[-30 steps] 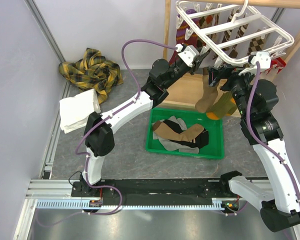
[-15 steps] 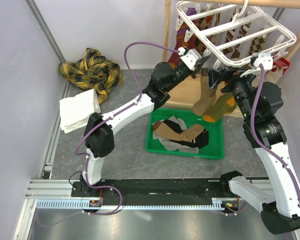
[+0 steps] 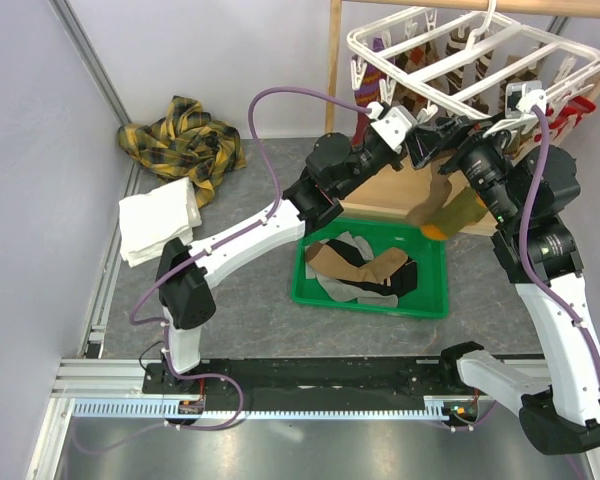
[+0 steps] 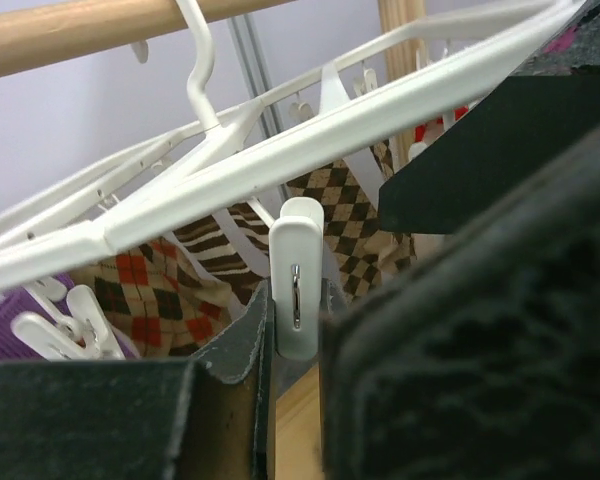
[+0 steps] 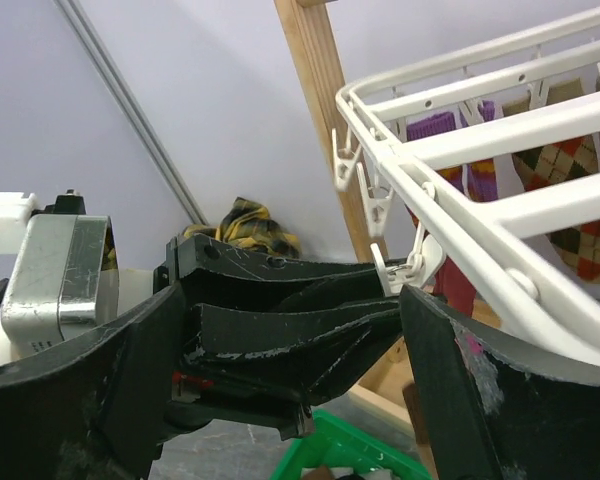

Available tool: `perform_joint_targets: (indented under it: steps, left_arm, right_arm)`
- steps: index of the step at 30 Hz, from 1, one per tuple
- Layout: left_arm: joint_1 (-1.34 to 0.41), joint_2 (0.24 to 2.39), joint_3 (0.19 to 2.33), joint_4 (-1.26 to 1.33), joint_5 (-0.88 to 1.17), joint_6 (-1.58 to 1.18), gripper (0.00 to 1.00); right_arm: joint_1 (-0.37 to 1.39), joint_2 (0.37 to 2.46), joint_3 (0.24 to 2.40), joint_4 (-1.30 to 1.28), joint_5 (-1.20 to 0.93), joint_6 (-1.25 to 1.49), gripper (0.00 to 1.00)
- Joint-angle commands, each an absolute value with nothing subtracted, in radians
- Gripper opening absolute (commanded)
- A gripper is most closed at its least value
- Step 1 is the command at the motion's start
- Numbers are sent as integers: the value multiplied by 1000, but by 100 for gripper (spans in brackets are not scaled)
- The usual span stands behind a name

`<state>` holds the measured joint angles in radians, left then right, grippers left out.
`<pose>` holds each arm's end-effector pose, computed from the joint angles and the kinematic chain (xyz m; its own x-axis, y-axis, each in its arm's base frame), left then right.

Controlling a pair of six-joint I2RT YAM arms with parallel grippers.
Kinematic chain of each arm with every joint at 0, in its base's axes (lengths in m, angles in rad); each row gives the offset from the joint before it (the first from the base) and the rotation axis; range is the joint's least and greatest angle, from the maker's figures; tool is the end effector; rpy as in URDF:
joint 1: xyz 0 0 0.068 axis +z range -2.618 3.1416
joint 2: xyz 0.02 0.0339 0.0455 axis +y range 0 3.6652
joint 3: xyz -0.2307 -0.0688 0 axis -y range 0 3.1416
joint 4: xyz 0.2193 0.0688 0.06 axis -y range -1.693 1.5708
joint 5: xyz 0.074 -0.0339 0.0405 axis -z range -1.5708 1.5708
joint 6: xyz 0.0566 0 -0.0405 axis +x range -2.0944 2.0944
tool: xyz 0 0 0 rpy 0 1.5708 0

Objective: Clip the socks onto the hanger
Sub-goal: Open the clamp at the hanger.

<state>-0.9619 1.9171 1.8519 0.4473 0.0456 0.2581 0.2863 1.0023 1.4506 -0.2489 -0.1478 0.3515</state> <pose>0.2508 -0.3642 0.4248 0.4215 -0.1587 -0.8928 0.7612 0.5970 0.2533 0.1845 0.0630 0.4828 0.0345 0.3652 -0.9303 -0.4577 0.8333 0.3101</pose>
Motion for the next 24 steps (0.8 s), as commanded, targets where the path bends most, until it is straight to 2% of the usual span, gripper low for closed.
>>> perform_joint_targets:
  steps: [1,12,18,24]
  left_arm:
    - [-994,1829,1841,374,67,218,2]
    - [-994,1790,1756,371,117,121,2]
    - [-992,1776,1750,368,140,91,2]
    - [-985,1761,1747,344,112,64,2]
  right_arm:
    - [279,1041,1491,-278,-131,390,93]
    - [218,1080,1483,-279,-97,406,91]
    - [198,1094,1474,-279,-97,407,83]
    - [189,1072,1448,-296,-72,411,80]
